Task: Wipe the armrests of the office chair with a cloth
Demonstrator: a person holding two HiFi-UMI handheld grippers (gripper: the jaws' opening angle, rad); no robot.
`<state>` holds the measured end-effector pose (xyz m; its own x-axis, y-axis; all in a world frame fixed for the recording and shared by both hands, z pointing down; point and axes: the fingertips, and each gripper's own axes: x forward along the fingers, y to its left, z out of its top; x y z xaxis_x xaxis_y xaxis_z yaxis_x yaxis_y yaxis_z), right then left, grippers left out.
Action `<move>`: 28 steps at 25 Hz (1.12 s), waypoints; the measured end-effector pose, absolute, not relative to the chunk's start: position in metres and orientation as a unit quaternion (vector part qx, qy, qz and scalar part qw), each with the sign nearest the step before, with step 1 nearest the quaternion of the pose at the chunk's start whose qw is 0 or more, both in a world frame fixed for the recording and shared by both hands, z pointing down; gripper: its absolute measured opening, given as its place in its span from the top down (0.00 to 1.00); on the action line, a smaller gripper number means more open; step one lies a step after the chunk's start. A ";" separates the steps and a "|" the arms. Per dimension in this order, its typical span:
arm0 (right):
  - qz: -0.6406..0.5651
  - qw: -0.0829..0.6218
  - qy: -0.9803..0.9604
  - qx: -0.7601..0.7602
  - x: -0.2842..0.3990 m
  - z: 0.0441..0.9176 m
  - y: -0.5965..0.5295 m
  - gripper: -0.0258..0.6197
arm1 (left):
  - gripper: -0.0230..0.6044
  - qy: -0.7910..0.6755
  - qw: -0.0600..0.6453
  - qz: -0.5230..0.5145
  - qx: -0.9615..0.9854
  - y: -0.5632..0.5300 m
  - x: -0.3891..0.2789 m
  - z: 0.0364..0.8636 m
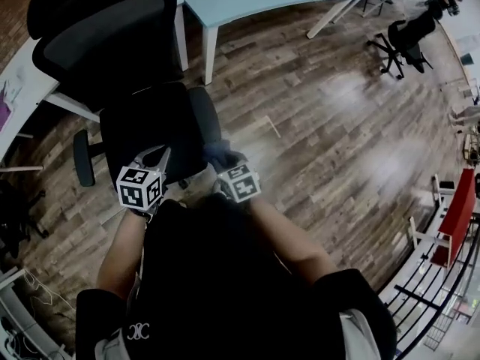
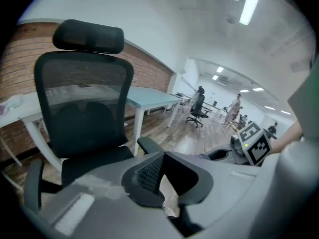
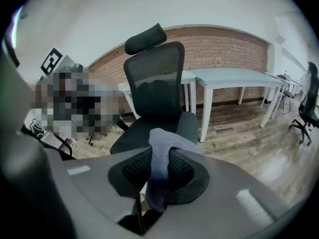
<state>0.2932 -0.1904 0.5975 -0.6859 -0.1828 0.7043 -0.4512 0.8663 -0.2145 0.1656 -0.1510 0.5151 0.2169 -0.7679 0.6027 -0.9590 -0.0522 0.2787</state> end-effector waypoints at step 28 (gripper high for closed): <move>-0.006 0.586 -0.810 0.015 0.199 0.713 -0.239 0.85 | 0.95 -0.696 0.408 0.059 0.588 -0.058 0.063 0.556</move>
